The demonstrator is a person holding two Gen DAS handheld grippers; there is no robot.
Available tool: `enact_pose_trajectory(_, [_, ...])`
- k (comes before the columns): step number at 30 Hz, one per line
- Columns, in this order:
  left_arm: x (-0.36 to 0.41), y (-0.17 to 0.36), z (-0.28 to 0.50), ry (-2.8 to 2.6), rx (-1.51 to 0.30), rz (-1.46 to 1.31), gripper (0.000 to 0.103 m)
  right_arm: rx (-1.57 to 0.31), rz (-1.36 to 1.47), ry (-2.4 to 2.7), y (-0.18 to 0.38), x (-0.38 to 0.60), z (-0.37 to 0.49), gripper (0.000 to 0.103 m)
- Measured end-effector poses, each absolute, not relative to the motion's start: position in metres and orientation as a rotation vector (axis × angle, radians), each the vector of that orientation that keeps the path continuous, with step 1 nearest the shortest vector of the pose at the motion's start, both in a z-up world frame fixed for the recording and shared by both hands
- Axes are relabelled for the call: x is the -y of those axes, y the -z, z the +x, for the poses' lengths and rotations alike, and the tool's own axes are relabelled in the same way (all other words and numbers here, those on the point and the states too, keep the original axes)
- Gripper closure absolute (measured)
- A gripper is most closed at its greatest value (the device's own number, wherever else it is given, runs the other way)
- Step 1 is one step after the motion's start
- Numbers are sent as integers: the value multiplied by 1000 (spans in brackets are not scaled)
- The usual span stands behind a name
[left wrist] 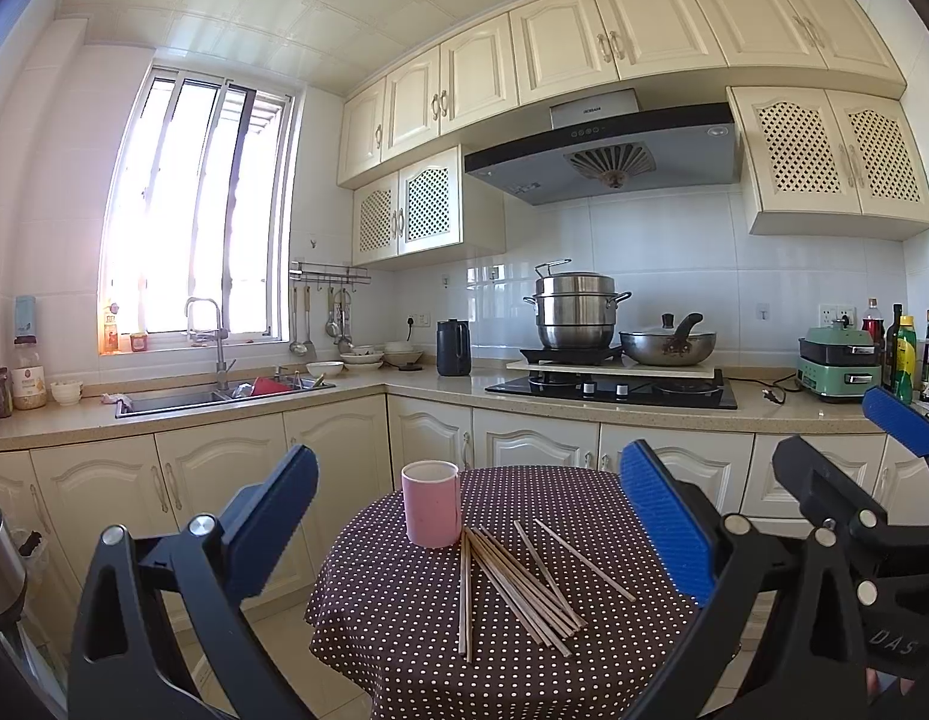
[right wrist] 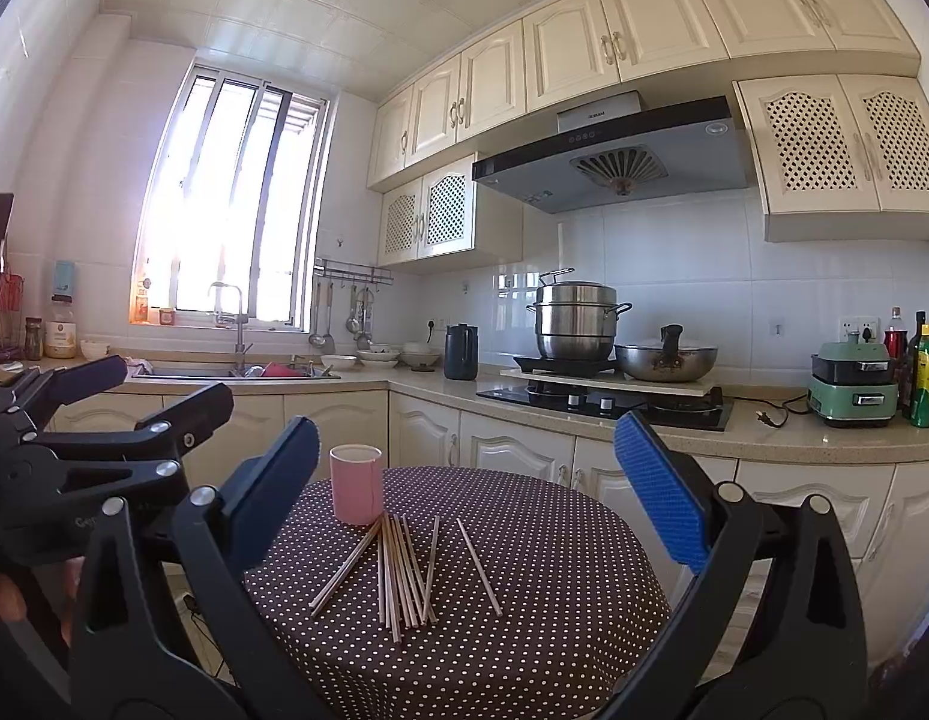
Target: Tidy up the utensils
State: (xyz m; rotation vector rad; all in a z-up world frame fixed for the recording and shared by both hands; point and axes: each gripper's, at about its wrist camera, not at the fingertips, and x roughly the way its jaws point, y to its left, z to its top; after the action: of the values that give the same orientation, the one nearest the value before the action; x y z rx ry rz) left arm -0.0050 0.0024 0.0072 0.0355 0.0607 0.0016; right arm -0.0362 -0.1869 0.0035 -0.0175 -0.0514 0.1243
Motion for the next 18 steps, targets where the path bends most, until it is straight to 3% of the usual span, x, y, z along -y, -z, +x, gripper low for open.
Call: enact_pose_trajectory(18, [-4,-6,-5,-3,-61,34,4,45,-16,-126,-2,182,-34,6])
